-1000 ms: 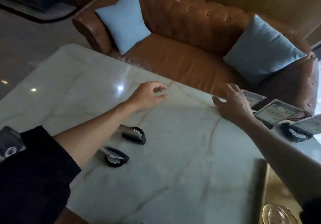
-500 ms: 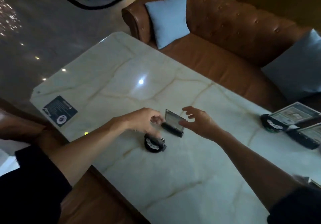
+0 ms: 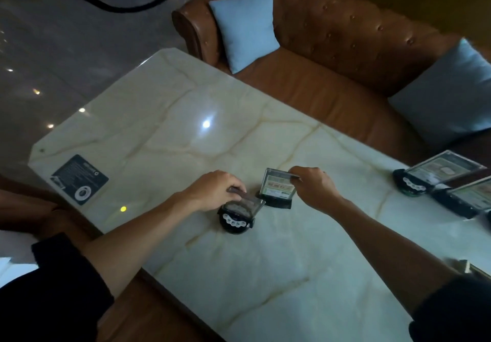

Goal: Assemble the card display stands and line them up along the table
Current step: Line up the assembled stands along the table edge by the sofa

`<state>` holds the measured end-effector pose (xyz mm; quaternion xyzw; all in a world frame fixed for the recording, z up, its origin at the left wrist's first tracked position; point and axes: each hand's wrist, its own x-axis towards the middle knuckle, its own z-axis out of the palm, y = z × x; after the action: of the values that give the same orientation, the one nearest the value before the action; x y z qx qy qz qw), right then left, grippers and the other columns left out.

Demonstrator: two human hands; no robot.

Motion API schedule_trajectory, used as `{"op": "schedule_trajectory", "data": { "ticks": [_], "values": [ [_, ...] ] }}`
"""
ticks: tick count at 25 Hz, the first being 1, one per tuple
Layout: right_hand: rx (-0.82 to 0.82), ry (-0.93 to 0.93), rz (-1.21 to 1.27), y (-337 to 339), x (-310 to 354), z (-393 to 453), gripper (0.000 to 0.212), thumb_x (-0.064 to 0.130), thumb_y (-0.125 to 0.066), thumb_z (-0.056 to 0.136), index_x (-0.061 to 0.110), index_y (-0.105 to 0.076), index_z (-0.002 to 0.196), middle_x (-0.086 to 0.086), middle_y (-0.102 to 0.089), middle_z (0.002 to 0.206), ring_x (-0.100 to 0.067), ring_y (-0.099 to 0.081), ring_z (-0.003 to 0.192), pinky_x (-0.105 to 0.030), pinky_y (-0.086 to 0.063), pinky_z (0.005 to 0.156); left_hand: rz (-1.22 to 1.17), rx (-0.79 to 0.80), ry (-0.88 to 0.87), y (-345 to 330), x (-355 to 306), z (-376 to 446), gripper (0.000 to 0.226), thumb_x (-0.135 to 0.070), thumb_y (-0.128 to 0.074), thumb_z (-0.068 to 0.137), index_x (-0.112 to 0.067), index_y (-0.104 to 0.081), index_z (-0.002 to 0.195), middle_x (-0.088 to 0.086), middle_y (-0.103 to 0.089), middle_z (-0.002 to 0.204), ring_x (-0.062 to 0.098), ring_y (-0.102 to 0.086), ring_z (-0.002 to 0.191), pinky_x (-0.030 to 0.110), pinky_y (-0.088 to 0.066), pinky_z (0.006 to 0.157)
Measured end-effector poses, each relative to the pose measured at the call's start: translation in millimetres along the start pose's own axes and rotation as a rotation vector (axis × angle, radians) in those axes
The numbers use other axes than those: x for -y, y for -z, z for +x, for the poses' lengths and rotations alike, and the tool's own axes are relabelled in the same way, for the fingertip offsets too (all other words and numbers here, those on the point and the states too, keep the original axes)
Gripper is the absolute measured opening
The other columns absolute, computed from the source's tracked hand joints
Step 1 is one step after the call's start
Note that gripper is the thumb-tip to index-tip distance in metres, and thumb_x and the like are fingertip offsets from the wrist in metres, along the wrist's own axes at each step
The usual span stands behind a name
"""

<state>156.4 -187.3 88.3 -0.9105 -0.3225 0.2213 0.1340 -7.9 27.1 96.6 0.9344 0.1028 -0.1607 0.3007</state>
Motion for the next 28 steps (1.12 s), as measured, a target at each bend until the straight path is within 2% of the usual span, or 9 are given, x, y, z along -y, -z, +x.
{"op": "schedule_trajectory", "data": {
  "ticks": [4,9,12,16,20,22,24,28],
  "values": [
    [-0.075,-0.107,0.081,37,-49,7,0.018,0.023,-0.05,0.091,0.031,-0.065,0.098,-0.005,-0.072,0.095,-0.029,-0.064,0.082,-0.039,-0.056,0.071,0.03,-0.072,-0.039,15,-24,45,0.014,-0.028,-0.07,0.087,-0.031,-0.075,0.1,-0.011,-0.074,0.1,0.013,-0.065,0.091,0.034,-0.052,0.081],
    [-0.197,-0.204,0.071,87,-114,20,0.021,0.023,-0.052,0.091,0.03,-0.068,0.103,-0.006,-0.073,0.098,-0.031,-0.064,0.084,-0.037,-0.054,0.07,-0.034,-0.193,-0.091,24,-68,127,0.017,-0.027,-0.072,0.085,-0.026,-0.077,0.101,-0.004,-0.077,0.1,0.016,-0.069,0.091,0.034,-0.054,0.081],
    [-0.296,-0.272,0.099,108,-153,27,0.024,0.021,-0.054,0.092,0.027,-0.07,0.109,-0.011,-0.073,0.104,-0.035,-0.066,0.09,-0.037,-0.052,0.073,-0.067,-0.211,-0.101,24,-101,186,0.016,-0.024,-0.071,0.085,-0.026,-0.077,0.1,-0.002,-0.076,0.099,0.018,-0.068,0.09,0.036,-0.054,0.079],
    [-0.385,-0.343,0.104,126,-195,41,0.016,0.023,-0.054,0.09,0.02,-0.066,0.099,-0.015,-0.072,0.101,-0.04,-0.064,0.089,-0.039,-0.05,0.071,-0.101,-0.286,-0.135,15,-141,248,0.018,-0.026,-0.072,0.086,-0.024,-0.077,0.104,-0.003,-0.076,0.099,0.014,-0.066,0.085,0.026,-0.048,0.071],
    [-0.357,-0.363,0.072,145,-229,58,0.019,0.024,-0.05,0.09,0.025,-0.066,0.101,-0.011,-0.072,0.1,-0.037,-0.064,0.085,-0.037,-0.052,0.066,-0.126,-0.262,-0.169,1,-171,300,0.017,-0.022,-0.07,0.088,-0.024,-0.078,0.103,-0.006,-0.077,0.097,0.012,-0.067,0.086,0.024,-0.045,0.068],
    [-0.318,-0.365,0.059,153,-243,67,0.012,0.022,-0.05,0.092,0.026,-0.061,0.089,-0.008,-0.068,0.092,-0.033,-0.061,0.076,-0.032,-0.045,0.057,-0.11,-0.244,-0.173,-5,-182,323,0.017,-0.023,-0.069,0.088,-0.024,-0.077,0.103,-0.007,-0.077,0.098,0.012,-0.068,0.088,0.024,-0.044,0.066],
    [-0.302,-0.372,0.053,158,-253,73,0.013,0.02,-0.05,0.093,0.027,-0.058,0.085,-0.005,-0.062,0.087,-0.03,-0.058,0.073,-0.028,-0.038,0.052,-0.101,-0.227,-0.198,-8,-191,340,0.018,-0.021,-0.067,0.09,-0.022,-0.077,0.105,-0.005,-0.077,0.098,0.012,-0.067,0.087,0.02,-0.04,0.062],
    [-0.311,-0.356,0.021,157,-267,82,0.014,0.021,-0.05,0.093,0.016,-0.063,0.091,-0.008,-0.067,0.088,-0.033,-0.06,0.076,-0.032,-0.043,0.058,-0.124,-0.204,-0.222,-11,-205,359,0.018,-0.014,-0.065,0.092,-0.014,-0.076,0.106,-0.004,-0.072,0.094,0.012,-0.061,0.087,0.022,-0.038,0.068]
  ]
}}
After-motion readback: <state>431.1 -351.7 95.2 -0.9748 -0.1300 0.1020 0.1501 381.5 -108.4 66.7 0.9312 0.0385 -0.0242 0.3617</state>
